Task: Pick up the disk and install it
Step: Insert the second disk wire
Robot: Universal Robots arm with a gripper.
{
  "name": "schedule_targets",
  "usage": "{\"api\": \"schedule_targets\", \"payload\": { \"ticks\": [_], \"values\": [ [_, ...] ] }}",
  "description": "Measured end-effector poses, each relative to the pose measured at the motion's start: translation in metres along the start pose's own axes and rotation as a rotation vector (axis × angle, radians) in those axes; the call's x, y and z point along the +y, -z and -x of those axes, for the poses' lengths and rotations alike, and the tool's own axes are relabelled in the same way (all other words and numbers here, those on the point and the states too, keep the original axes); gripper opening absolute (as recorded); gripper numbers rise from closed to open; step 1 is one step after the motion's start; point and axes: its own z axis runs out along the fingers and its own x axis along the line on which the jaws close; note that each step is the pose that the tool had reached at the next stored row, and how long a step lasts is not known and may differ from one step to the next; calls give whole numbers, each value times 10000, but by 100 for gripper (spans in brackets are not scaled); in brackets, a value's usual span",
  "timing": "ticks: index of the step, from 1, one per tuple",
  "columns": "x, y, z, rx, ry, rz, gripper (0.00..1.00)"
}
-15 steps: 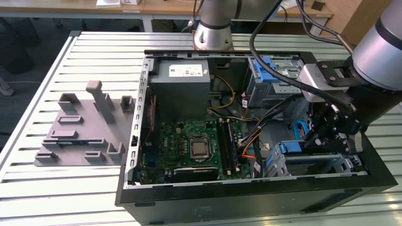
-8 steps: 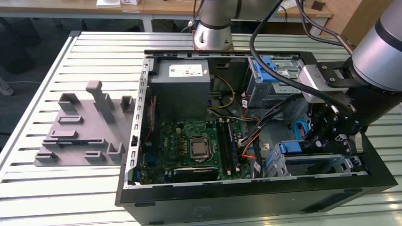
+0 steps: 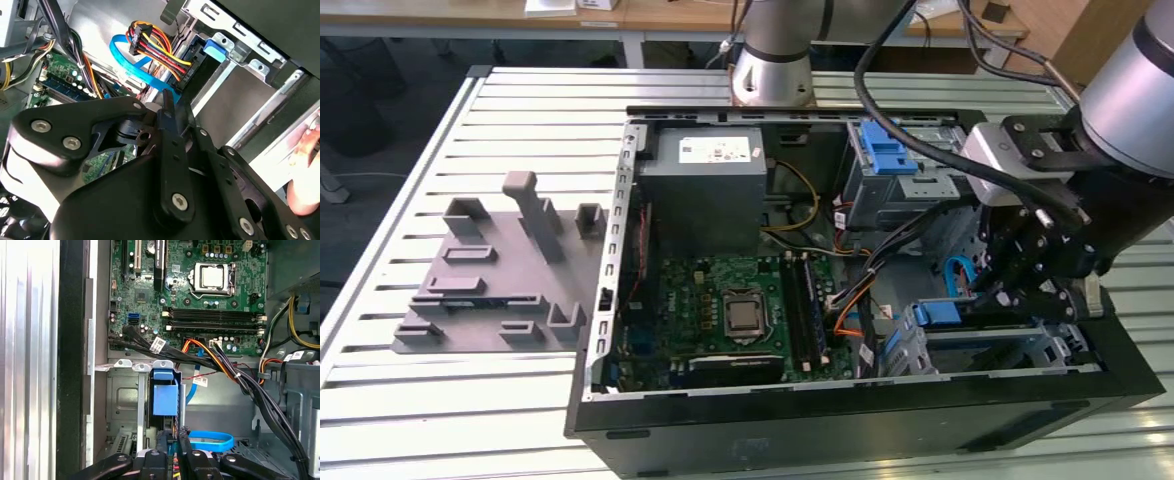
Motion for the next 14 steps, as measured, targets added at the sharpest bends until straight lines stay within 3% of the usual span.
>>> {"api": "schedule_targets", "payload": {
  "ticks": [2,5,14],
  "values": [
    [-1,43,2,-1,0,6,22],
    [-1,75,3,-2,0,11,11],
    [-1,90,4,0,0,12,11]
  ]
}}
